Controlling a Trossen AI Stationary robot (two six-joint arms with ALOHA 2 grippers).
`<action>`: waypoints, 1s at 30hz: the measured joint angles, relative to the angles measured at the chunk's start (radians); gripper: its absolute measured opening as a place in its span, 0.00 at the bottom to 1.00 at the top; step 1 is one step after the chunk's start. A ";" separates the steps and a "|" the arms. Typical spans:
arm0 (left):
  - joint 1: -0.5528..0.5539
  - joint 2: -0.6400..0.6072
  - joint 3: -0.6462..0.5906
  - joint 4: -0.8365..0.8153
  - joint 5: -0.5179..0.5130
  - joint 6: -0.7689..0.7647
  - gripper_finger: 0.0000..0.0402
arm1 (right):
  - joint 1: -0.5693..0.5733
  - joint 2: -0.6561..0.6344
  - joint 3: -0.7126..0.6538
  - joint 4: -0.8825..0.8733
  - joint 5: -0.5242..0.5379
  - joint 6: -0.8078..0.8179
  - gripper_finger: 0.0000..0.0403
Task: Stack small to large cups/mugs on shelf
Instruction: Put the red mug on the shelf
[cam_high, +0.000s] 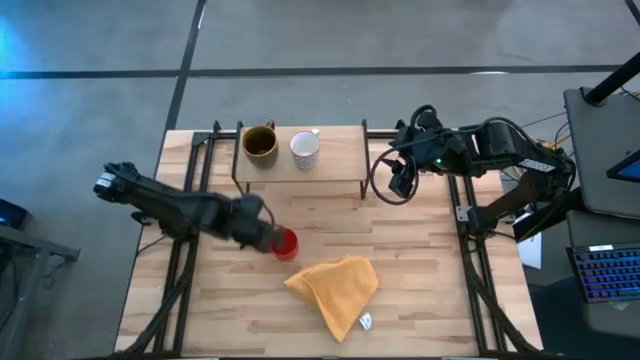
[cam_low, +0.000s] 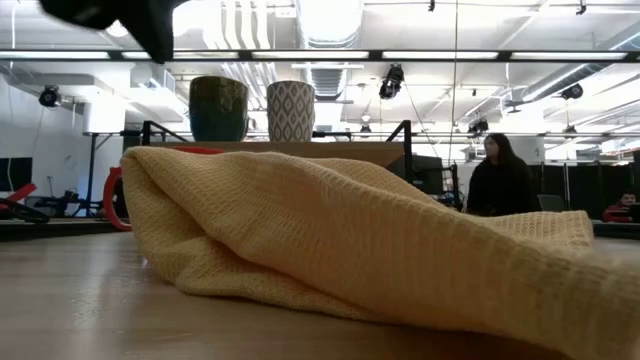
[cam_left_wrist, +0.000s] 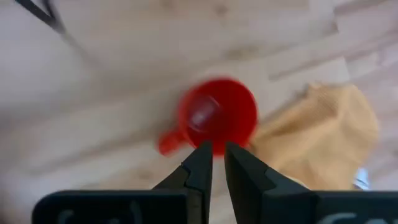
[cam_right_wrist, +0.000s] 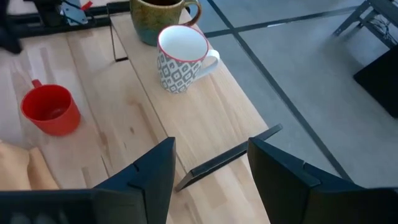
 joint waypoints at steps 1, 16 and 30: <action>-0.015 -0.001 -0.037 0.062 0.015 -0.028 0.07 | 0.000 0.000 -0.005 0.000 0.000 -0.001 0.48; -0.195 0.087 -0.206 0.204 0.089 -0.391 0.07 | 0.000 -0.004 -0.013 0.001 0.000 -0.037 0.48; -0.151 0.139 -0.338 0.289 0.007 -0.471 0.07 | 0.000 -0.006 -0.014 0.002 0.000 -0.037 0.48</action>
